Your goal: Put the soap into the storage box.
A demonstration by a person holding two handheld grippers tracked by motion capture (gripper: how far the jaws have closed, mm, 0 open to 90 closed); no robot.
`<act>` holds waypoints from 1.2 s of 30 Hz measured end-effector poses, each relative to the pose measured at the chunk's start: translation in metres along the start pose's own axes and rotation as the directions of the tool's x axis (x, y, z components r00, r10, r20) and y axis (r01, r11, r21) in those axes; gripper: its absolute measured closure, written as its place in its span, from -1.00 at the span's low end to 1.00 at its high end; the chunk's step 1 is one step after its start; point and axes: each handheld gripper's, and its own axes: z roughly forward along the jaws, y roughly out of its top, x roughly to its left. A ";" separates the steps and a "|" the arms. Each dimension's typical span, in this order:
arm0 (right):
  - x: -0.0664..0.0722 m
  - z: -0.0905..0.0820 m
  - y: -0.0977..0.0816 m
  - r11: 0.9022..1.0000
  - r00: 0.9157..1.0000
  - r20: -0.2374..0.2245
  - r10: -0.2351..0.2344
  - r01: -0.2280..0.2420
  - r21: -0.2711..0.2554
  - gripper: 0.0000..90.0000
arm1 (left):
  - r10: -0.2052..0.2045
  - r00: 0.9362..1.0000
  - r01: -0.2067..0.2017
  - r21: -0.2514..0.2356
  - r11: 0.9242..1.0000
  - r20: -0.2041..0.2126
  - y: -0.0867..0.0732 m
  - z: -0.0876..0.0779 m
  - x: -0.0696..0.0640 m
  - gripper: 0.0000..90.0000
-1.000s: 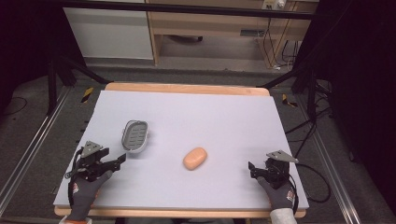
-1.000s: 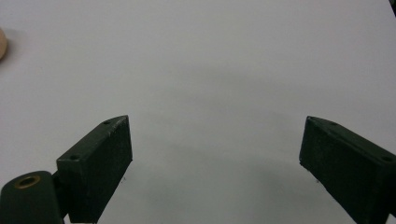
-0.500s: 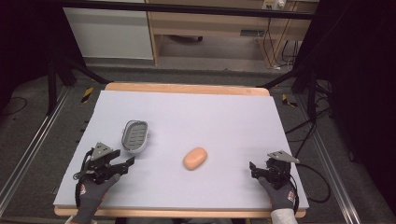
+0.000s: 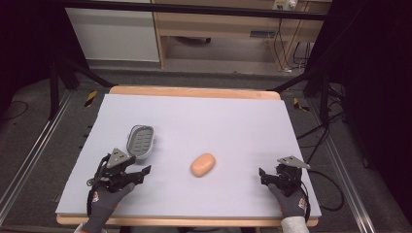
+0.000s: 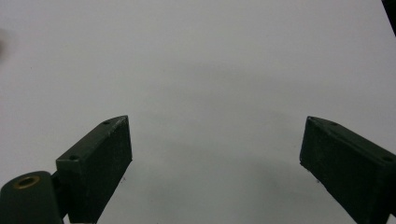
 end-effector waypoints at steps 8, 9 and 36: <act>0.000 0.001 0.000 1.000 1.000 0.004 0.007 -0.007 0.004 -0.79 | 0.029 0.999 -0.028 -0.014 1.000 0.031 0.016 0.002 -0.011 -0.34; 0.000 0.001 0.000 1.000 1.000 0.005 0.007 -0.007 0.004 -0.79 | 0.032 0.999 -0.031 -0.014 0.999 0.035 0.018 0.002 -0.011 -0.34; 0.003 0.001 0.002 1.000 1.000 -0.001 -0.003 0.003 0.000 -0.81 | 0.106 0.984 -0.110 0.020 0.994 0.146 0.056 0.032 -0.047 -0.37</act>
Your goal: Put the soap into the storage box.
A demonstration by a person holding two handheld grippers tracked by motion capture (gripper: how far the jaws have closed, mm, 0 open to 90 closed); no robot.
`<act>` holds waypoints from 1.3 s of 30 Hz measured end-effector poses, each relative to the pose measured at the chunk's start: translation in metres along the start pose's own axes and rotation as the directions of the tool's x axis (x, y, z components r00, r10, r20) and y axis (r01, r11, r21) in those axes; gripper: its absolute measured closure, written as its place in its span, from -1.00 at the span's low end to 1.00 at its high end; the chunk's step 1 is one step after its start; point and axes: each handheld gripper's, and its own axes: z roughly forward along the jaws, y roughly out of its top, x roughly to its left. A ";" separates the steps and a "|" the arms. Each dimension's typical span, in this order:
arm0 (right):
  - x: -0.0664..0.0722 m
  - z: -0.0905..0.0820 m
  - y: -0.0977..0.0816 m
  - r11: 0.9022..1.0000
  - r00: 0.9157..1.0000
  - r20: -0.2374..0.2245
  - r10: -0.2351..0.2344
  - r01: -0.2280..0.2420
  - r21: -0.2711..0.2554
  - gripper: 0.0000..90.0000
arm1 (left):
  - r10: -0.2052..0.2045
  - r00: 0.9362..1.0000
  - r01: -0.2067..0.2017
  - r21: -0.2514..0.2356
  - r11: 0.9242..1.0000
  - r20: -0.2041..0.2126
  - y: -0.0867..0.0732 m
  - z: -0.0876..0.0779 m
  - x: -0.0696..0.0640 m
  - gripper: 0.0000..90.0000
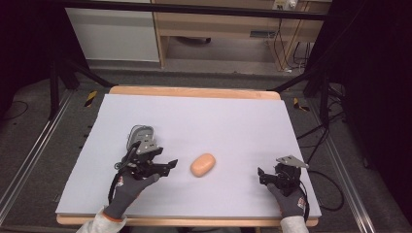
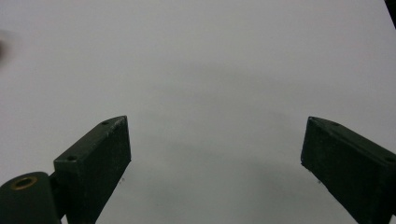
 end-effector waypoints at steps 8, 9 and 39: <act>0.000 0.000 0.000 1.000 1.000 -0.005 0.006 -0.006 0.001 -0.81 | 0.028 1.000 -0.028 0.028 0.999 0.015 0.012 0.019 -0.013 -0.37; 0.000 0.000 0.000 1.000 1.000 -0.006 0.008 -0.008 0.002 -0.81 | 0.031 0.999 -0.032 0.032 0.999 0.017 0.014 0.021 -0.015 -0.37; 0.001 0.002 0.001 1.000 1.000 -0.013 0.002 -0.002 0.009 -0.82 | 0.086 0.995 -0.092 0.137 0.986 0.050 0.028 0.079 -0.044 -0.37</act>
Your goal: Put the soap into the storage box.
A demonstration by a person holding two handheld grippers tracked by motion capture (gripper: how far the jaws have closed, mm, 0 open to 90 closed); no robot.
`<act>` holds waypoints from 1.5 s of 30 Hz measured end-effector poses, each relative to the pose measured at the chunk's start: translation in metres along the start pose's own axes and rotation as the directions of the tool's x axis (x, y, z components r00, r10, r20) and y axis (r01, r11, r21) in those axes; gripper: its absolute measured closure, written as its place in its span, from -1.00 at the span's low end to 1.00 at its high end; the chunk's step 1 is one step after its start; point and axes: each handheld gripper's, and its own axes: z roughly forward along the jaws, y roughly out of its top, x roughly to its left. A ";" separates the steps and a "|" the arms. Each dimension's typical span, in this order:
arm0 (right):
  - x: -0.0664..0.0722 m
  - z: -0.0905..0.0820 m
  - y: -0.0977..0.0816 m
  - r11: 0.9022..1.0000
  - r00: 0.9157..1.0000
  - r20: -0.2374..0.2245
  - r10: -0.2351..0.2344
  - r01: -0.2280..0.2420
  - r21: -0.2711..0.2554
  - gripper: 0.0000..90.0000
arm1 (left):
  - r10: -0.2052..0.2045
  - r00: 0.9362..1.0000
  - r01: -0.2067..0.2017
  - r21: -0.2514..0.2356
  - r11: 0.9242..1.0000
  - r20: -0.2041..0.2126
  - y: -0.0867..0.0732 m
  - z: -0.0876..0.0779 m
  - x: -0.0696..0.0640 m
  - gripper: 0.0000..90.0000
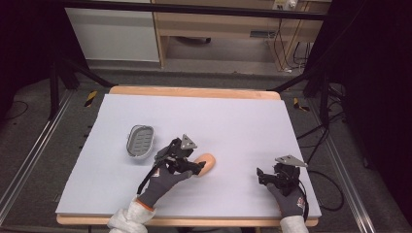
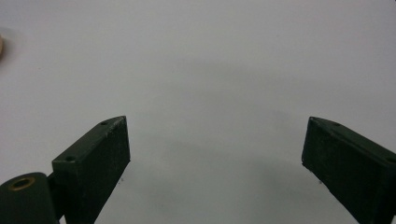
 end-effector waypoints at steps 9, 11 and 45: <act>0.001 0.000 0.000 1.000 1.000 -0.001 0.001 -0.001 0.002 -0.82 | 0.012 1.000 -0.012 0.029 1.000 -0.010 0.002 0.016 -0.005 -0.39; 0.000 0.000 0.000 1.000 1.000 0.001 0.000 0.000 0.004 -0.82 | 0.013 1.000 -0.013 0.035 0.999 -0.011 0.002 0.019 -0.006 -0.39; 0.000 0.001 0.000 1.000 1.000 -0.002 0.000 0.000 0.010 -0.83 | 0.028 1.000 -0.026 0.113 0.993 -0.015 -0.004 0.053 -0.012 -0.30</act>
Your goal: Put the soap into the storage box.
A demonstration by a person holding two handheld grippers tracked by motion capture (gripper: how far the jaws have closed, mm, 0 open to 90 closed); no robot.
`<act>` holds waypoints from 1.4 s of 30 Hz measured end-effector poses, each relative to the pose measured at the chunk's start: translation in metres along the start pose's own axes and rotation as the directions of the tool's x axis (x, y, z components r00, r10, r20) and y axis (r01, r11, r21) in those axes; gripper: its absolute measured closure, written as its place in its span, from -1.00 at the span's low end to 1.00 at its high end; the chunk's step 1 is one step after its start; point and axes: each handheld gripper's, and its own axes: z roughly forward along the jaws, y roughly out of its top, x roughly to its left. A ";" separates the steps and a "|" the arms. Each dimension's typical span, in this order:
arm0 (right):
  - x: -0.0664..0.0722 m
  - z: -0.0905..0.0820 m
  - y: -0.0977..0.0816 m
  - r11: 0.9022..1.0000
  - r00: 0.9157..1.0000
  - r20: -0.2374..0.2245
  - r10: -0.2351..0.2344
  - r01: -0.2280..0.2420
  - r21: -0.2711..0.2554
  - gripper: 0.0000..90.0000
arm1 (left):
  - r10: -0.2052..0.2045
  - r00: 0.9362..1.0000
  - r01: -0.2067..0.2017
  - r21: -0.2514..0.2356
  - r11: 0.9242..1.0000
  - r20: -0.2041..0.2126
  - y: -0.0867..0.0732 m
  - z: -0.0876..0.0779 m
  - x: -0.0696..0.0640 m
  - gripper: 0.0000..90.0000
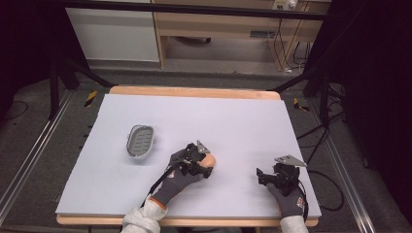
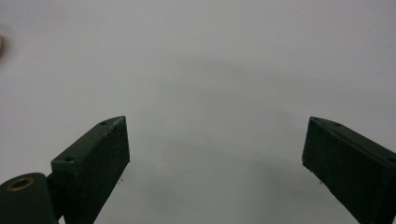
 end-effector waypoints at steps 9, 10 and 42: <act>0.000 0.001 0.000 1.000 1.000 0.001 0.000 0.000 0.003 -0.83 | 0.002 1.000 -0.002 0.007 1.000 -0.006 0.001 0.000 -0.001 -0.30; 0.000 0.001 0.000 1.000 1.000 0.001 0.000 0.000 0.004 -0.83 | 0.002 1.000 -0.001 0.007 1.000 -0.007 0.001 0.000 -0.001 -0.30; -0.001 -0.001 0.000 1.000 1.000 0.006 0.008 -0.008 0.000 -0.84 | -0.043 0.999 0.040 -0.101 0.994 -0.023 -0.008 -0.077 0.021 -0.29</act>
